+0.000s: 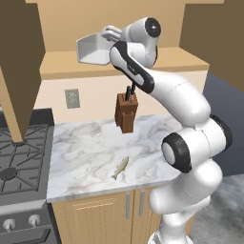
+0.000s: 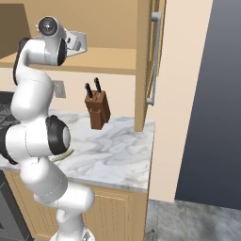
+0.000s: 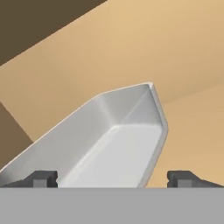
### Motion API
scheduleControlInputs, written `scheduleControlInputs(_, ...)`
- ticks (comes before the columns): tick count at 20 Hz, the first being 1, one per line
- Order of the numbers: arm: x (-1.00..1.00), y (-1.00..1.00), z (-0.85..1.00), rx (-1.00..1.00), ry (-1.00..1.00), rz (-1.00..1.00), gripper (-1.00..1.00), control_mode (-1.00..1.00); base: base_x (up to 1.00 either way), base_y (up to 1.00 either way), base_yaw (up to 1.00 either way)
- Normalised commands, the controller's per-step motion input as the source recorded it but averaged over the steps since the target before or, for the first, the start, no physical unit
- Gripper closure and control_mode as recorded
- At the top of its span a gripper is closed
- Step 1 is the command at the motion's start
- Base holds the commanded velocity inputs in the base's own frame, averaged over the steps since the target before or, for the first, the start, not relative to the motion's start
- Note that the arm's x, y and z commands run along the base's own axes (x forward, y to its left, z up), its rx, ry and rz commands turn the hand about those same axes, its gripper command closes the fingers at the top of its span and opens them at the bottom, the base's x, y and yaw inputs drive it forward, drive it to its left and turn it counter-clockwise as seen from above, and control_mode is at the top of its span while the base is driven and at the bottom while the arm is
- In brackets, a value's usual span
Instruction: Retrieve the tupperware from the cabinet, then place the raw meat into the tupperware to avoid contamination.
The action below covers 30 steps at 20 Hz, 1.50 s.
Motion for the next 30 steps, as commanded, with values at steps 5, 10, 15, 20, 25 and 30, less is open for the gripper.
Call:
scheduleControlInputs(5,0.37,0.14,0.02,0.0,0.0,0.0,-1.0,-1.0,0.0,0.0,0.0)
scheduleControlInputs(10,0.23,0.08,-0.01,-0.01,0.02,0.0,-1.0,-1.0,0.0,0.0,0.0)
scheduleControlInputs(15,0.02,0.04,-0.2,-0.06,0.05,0.01,-1.0,-1.0,0.0,0.0,0.0)
scheduleControlInputs(20,0.0,0.0,-0.08,-0.01,0.0,0.02,-1.0,-1.0,0.0,0.0,0.0)
scheduleControlInputs(25,0.0,0.0,-0.02,0.0,-0.02,0.02,-1.0,-1.0,0.0,0.0,0.0)
scheduleControlInputs(30,0.0,0.0,-0.09,-0.01,-0.02,0.0,-1.0,-1.0,0.0,0.0,0.0)
